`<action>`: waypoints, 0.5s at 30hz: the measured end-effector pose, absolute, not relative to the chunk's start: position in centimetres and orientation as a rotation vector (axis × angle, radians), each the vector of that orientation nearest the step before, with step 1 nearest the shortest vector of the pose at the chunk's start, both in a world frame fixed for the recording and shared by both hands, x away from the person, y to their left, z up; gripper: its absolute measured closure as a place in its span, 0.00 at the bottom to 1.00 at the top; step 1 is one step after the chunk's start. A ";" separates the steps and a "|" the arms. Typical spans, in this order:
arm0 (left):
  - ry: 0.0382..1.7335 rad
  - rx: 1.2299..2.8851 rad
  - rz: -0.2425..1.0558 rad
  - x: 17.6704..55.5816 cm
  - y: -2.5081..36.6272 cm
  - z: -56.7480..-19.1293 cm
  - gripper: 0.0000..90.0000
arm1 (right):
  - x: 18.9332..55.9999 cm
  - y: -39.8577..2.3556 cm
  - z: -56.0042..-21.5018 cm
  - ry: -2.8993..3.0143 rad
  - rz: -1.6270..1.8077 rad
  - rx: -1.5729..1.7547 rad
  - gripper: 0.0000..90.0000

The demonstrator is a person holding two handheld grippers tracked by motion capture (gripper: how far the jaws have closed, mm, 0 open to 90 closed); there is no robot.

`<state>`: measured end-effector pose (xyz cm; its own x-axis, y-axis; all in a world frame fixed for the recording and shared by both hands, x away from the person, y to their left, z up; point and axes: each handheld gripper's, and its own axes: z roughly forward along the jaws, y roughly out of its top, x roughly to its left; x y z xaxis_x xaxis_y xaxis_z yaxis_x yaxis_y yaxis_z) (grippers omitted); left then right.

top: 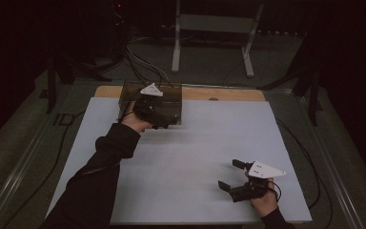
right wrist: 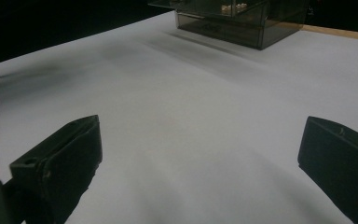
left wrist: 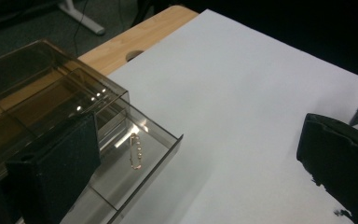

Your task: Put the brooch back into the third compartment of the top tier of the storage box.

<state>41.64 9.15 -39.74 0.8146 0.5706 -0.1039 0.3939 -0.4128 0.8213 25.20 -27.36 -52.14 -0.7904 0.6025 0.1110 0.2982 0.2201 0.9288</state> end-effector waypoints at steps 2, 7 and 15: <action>0.696 2.051 0.235 41.5 9.4 -39.6 0.01 | 25.2 -27.3 -52.2 2.228 1.588 0.842 0.00; 0.655 1.986 0.213 41.0 10.0 -39.2 0.01 | 25.2 -27.3 -52.1 2.227 1.591 0.845 0.00; 0.609 1.977 0.197 39.8 10.8 -39.1 0.01 | 25.2 -27.4 -52.1 2.225 1.594 0.848 0.00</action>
<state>39.78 10.76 -39.13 0.8590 0.4971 -0.1225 0.3315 -0.3577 0.8730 25.21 -27.38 -52.14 -0.7904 0.6025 0.1111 0.2990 0.2210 0.9283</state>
